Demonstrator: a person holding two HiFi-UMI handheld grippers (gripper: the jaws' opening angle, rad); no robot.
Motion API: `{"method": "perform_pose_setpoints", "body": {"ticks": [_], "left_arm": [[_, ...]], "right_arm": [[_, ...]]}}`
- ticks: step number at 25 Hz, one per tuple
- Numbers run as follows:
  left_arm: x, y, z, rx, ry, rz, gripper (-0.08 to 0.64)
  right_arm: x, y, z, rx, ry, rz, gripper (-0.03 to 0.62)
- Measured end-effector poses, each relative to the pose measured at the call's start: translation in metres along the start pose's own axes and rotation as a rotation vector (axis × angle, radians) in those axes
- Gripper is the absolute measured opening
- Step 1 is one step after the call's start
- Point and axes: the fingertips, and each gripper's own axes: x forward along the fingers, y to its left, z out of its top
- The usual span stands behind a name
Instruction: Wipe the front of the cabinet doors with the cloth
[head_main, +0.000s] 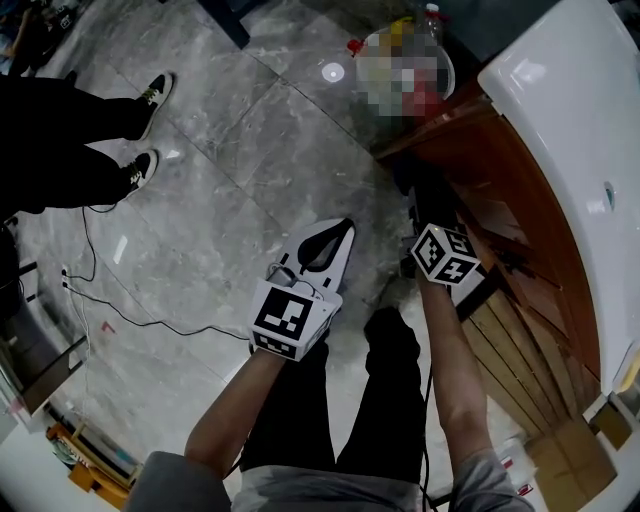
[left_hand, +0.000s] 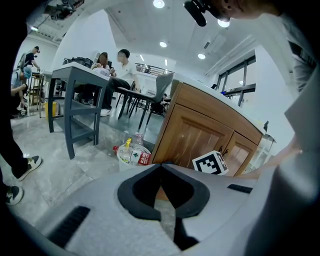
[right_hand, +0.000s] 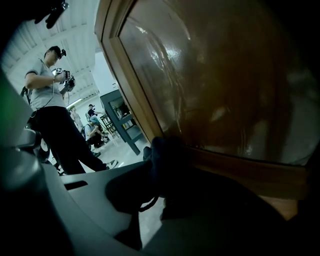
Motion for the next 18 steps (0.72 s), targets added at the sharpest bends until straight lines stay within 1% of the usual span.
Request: {"method": "perform_pose_setpoints", "body": {"ticks": [4,9,18], "left_arm": [[-0.008,-0.004,-0.002,0.007,0.005,0.004,0.011],[-0.023,-0.017,0.0,-0.005,0.012,0.004,0.011],[-0.052,-0.047,0.011,-0.016,0.022,0.009,0.011]], "right_arm": [[-0.015,0.011,-0.009,-0.001,0.004,0.044,0.057],[-0.048,0.026,-0.014,-0.004,0.009,0.06,0.057],[-0.108,0.047,0.001,0.026,-0.029,0.088,0.057]]}}
